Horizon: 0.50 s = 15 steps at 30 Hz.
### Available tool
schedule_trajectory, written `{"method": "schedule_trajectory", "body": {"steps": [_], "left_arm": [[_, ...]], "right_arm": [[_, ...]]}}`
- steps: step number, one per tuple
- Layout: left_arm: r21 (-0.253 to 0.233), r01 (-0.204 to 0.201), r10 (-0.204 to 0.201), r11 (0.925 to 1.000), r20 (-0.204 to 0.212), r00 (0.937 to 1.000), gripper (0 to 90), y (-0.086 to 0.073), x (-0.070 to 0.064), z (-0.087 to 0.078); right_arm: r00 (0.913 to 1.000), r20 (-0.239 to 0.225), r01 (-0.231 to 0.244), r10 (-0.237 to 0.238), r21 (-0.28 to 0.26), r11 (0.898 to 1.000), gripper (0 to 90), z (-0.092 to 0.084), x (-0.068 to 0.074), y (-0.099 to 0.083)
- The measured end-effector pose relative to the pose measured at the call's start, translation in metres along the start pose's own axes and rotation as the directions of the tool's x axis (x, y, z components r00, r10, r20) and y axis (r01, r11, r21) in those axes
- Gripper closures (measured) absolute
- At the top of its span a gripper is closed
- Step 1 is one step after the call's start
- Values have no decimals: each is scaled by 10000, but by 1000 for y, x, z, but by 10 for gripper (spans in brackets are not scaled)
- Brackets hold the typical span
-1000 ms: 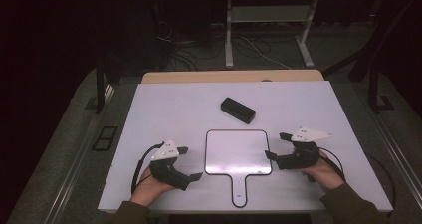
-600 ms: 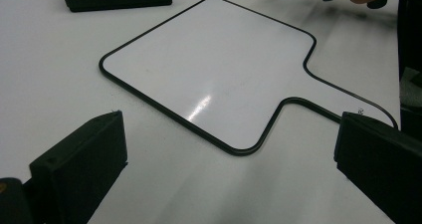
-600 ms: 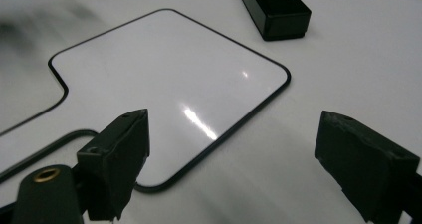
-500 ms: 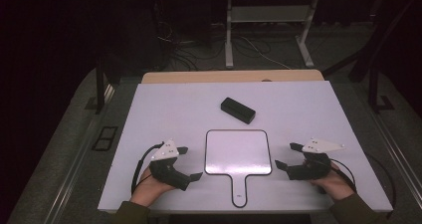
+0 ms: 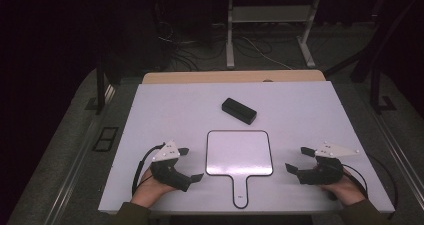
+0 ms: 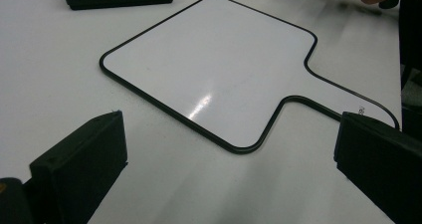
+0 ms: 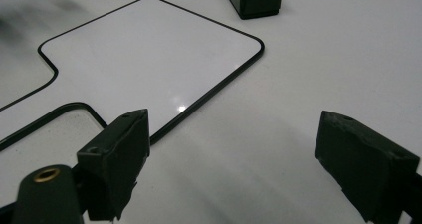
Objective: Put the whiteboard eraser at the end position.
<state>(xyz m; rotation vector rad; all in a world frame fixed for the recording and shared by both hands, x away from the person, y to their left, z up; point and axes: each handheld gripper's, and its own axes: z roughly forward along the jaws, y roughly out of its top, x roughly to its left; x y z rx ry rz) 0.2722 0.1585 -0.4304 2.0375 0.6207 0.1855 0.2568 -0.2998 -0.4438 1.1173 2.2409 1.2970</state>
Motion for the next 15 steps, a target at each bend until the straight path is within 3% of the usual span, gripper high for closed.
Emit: {"method": "schedule_trajectory", "body": {"steps": [15], "left_arm": [[59,7,-7,10000,5,10000,0,0,0,1]], "right_arm": [[9997,29,256,-257,183,9995,129,2,0,-1]]}}
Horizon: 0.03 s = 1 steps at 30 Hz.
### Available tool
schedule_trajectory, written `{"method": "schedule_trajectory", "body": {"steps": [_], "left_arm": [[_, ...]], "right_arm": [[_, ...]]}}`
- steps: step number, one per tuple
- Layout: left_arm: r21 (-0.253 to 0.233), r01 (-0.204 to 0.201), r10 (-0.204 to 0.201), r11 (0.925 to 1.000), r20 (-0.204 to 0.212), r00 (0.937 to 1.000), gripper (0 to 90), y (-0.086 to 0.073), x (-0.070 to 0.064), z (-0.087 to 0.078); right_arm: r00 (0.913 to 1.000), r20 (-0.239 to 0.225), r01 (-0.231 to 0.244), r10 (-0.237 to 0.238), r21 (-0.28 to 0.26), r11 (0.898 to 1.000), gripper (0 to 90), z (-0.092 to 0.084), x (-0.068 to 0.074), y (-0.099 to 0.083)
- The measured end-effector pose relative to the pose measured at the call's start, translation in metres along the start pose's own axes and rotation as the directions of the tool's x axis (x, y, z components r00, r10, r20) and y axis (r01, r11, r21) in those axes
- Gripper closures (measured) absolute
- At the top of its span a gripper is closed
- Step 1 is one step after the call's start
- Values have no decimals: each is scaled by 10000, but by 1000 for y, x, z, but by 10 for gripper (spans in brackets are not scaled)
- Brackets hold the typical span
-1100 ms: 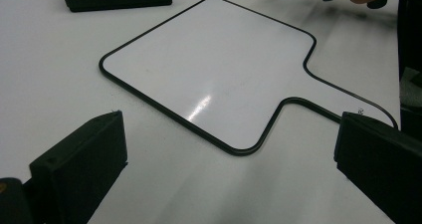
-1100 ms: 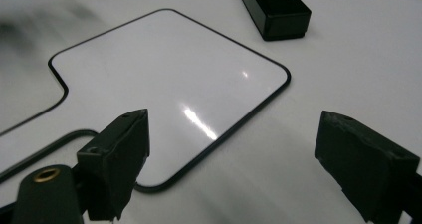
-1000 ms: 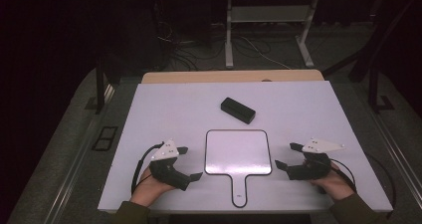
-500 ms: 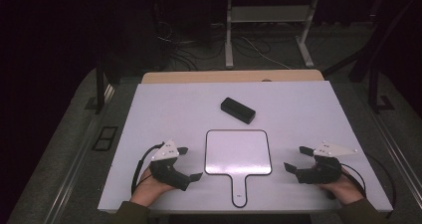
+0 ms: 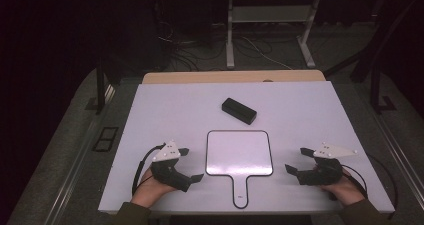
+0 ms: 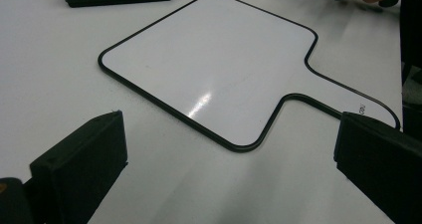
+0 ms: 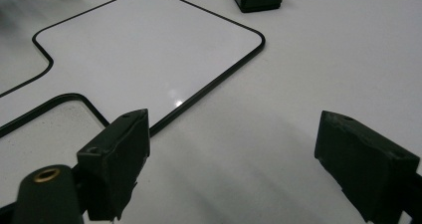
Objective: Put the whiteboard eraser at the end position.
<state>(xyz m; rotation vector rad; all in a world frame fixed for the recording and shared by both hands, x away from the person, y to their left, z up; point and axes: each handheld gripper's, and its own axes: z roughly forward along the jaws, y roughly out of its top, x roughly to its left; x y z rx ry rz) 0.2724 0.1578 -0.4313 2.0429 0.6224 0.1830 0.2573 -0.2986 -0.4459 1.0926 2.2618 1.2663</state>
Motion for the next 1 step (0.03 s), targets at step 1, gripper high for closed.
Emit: {"method": "schedule_trajectory", "body": {"steps": [1], "left_arm": [[21,-34,34,10000,1,10000,0,0,0,0]], "right_arm": [[10000,2,4,-4,0,10000,129,0,0,0]]}}
